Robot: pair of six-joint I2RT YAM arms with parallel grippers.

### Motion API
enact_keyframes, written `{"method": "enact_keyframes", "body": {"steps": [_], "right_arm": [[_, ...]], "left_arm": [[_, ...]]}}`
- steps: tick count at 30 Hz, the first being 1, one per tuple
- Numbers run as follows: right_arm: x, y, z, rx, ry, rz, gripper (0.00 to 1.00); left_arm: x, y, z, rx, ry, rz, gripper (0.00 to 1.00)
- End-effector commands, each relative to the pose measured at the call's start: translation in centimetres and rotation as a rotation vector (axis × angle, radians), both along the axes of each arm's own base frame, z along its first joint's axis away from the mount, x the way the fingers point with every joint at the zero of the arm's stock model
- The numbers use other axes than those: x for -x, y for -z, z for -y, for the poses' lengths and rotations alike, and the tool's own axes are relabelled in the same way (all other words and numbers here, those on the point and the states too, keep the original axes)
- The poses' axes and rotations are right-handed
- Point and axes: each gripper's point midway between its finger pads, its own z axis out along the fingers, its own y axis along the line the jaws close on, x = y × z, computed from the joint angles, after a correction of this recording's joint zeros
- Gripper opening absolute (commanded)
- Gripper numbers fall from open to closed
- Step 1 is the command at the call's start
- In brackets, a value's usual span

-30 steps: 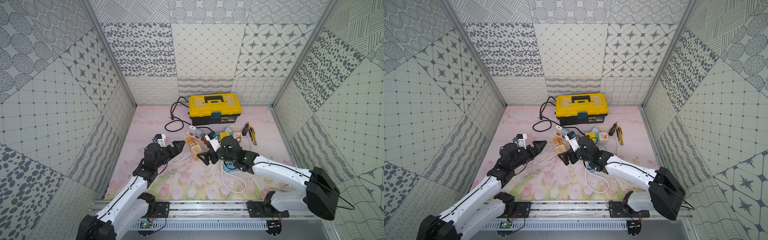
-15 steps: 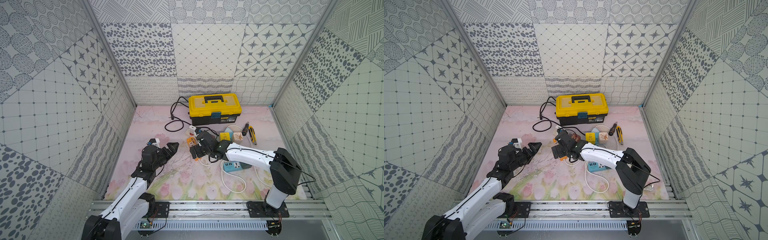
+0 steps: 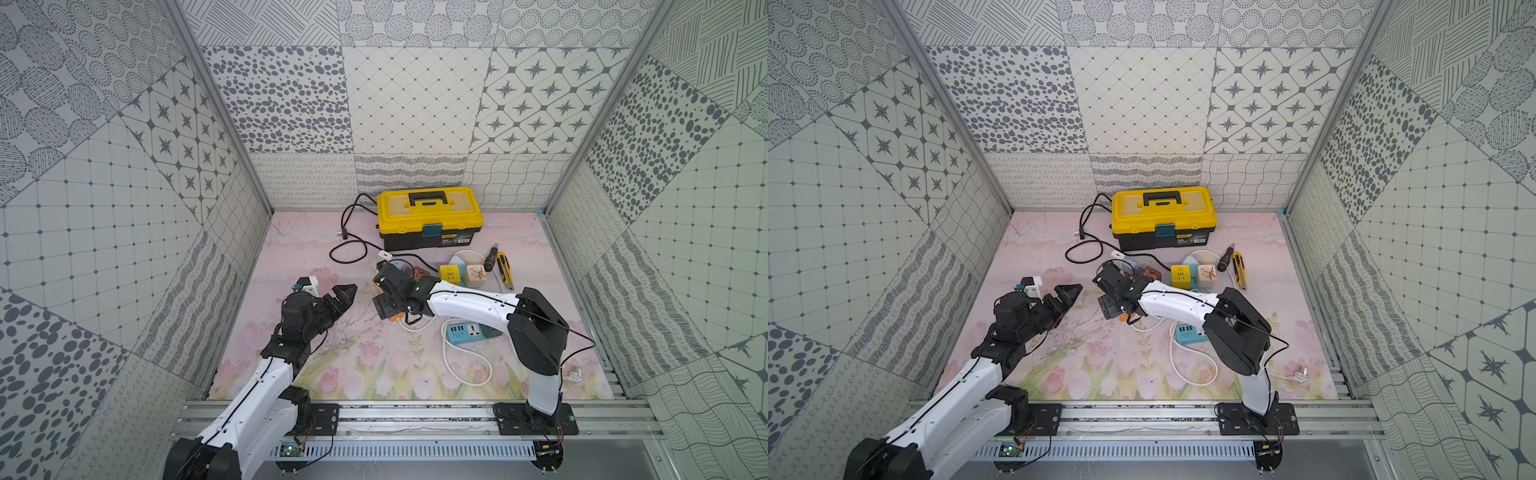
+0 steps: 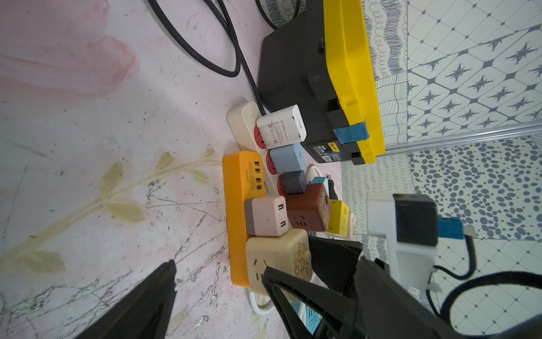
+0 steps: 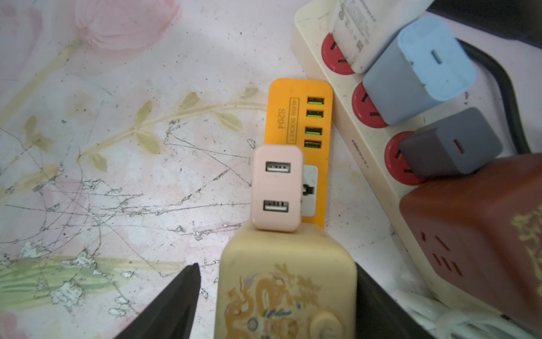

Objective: Pull the plug off the socket
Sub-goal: Move the socket to the center of the board.

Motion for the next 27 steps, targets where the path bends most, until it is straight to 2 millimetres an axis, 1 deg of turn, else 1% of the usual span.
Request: {"method": "enact_keyframes", "body": {"steps": [1,2,5,8,10,12,13,14,15,16,18,21,22,25,27], "right_arm": [[-0.1,0.1,-0.6,0.008,-0.010,0.006,0.74],[-0.1,0.2,-0.6,0.011,-0.012,0.005,0.73],[-0.1,0.5,-0.6,0.014,-0.020,0.003,0.66],[0.2,0.4,-0.6,-0.001,-0.038,0.007,0.56],[0.4,0.1,-0.4,-0.014,-0.061,0.015,0.55],[1.3,0.0,-0.1,-0.034,-0.120,0.010,0.52],[1.6,-0.3,0.2,-0.056,-0.152,0.019,0.52],[2.1,-0.5,0.5,-0.079,-0.188,0.024,0.51],[2.5,-0.7,0.8,-0.099,-0.219,0.030,0.51],[3.0,-0.8,1.1,-0.116,-0.252,0.031,0.51],[3.9,-0.7,1.9,-0.130,-0.313,0.023,0.51],[4.8,-0.3,3.2,-0.119,-0.355,0.015,0.51],[5.0,-0.1,3.5,-0.118,-0.355,0.009,0.50],[5.4,0.2,3.9,-0.126,-0.355,-0.008,0.50],[5.4,0.3,3.7,-0.131,-0.355,-0.015,0.50]], "left_arm": [[0.3,0.2,0.4,0.038,0.017,-0.026,0.99],[0.4,0.3,0.5,0.048,0.019,-0.033,0.99],[0.4,0.6,1.0,0.090,0.028,-0.057,1.00],[0.4,1.4,1.4,0.125,0.029,-0.093,0.99],[0.4,2.1,1.9,0.131,0.030,-0.120,0.98],[0.4,2.5,2.7,0.128,0.037,-0.141,0.94],[0.5,2.8,3.2,0.119,0.041,-0.151,0.91],[0.5,3.0,3.8,0.108,0.044,-0.162,0.90],[0.6,3.5,4.1,0.095,0.035,-0.184,0.89],[0.6,4.1,4.2,0.082,0.017,-0.212,0.86],[0.9,5.4,4.2,0.062,-0.026,-0.285,0.83],[1.1,7.1,4.2,0.075,-0.068,-0.378,0.65],[1.3,7.7,4.5,0.091,-0.073,-0.409,0.62],[1.4,8.7,5.8,0.132,-0.045,-0.443,0.61],[1.2,8.8,6.9,0.148,-0.008,-0.426,0.61]]}}
